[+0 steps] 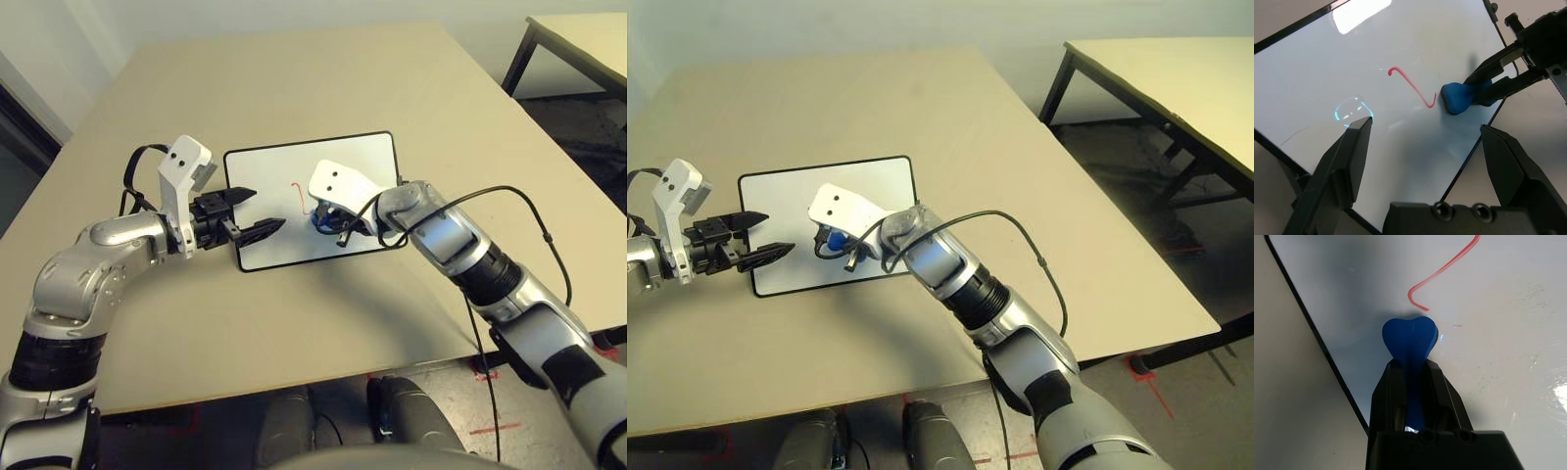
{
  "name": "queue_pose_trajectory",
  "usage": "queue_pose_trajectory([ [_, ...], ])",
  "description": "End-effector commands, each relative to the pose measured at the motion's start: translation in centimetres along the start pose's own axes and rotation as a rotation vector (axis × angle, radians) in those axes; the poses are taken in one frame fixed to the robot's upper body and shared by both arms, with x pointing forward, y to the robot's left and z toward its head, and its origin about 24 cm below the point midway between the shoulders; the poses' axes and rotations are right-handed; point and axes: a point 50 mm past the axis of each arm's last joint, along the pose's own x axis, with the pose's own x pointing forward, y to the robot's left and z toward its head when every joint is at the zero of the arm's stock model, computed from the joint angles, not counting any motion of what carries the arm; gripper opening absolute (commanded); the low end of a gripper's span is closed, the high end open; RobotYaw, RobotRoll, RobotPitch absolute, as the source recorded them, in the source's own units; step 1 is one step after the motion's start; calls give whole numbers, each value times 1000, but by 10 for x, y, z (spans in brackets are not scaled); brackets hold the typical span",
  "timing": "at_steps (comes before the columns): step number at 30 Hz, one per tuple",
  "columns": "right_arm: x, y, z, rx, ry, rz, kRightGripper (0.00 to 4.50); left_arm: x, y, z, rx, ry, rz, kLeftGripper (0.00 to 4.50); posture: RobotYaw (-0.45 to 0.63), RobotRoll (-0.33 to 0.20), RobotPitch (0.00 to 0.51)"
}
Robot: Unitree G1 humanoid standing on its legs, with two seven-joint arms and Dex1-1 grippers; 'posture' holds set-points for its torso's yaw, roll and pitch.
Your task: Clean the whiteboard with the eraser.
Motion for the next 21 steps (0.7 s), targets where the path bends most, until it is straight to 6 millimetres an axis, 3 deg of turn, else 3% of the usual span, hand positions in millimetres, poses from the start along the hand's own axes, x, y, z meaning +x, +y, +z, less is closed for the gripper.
queue_pose_trajectory([
  [1, -4, -24, 12, 43, -53, -119, 367, -1, -2, -4, -14, 14, -8, 4500, 43, 0, 112],
  [4, -5, -33, 28, 37, -99, -151, 367, -1, -2, -5, -14, 16, -7, 4500, 49, 0, 109],
  [7, -1, -29, 28, 25, -90, -127, 366, -2, -1, -5, -15, 20, -4, 4500, 54, 0, 109],
  [11, 8, 2, 17, -26, -29, 4, 366, -8, 3, -6, -9, 39, 18, 4500, 63, 0, 109],
  [16, 12, 21, 3, -49, 21, 77, 366, -12, 8, -4, -3, 40, 36, 4500, 71, 0, 108],
  [19, 13, 14, 4, -45, 12, 46, 366, -12, 7, -4, -2, 40, 36, 4500, 73, 0, 106],
  [21, 10, 1, 16, -32, -37, -10, 366, -12, 6, -4, -2, 40, 34, 4500, 73, 0, 106],
])
